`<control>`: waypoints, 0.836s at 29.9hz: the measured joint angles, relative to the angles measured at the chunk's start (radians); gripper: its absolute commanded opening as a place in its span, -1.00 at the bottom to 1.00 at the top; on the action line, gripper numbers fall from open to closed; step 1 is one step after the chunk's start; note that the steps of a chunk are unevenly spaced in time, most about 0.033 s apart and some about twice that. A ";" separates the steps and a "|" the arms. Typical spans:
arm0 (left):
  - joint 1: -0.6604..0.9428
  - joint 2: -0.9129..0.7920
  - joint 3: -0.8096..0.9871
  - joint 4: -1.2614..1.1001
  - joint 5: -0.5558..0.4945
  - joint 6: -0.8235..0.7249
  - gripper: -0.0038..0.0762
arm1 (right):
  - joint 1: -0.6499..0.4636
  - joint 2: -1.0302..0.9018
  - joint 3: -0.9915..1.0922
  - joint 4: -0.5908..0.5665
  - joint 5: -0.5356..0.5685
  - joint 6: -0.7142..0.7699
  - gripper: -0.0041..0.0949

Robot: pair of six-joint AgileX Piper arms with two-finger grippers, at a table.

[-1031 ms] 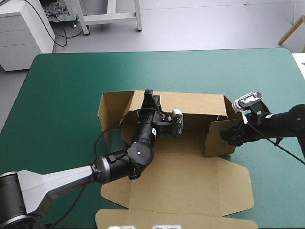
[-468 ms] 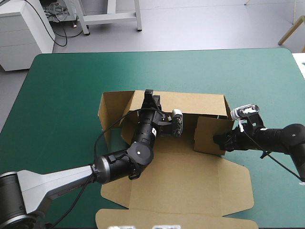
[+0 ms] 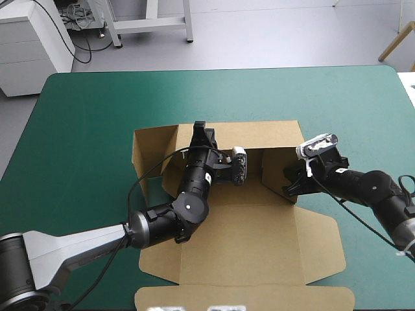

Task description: Fold the box

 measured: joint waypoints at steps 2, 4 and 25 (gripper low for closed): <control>0.002 0.000 0.000 -0.008 0.012 0.000 -0.93 | 0.033 0.000 0.000 -0.038 -0.053 0.037 -0.55; 0.005 0.000 0.000 -0.008 0.019 0.000 -0.93 | 0.045 0.000 0.000 -0.057 -0.071 0.053 -0.77; 0.008 0.000 0.002 -0.011 0.017 -0.001 -0.90 | 0.051 0.000 0.001 -0.106 -0.116 0.075 -0.92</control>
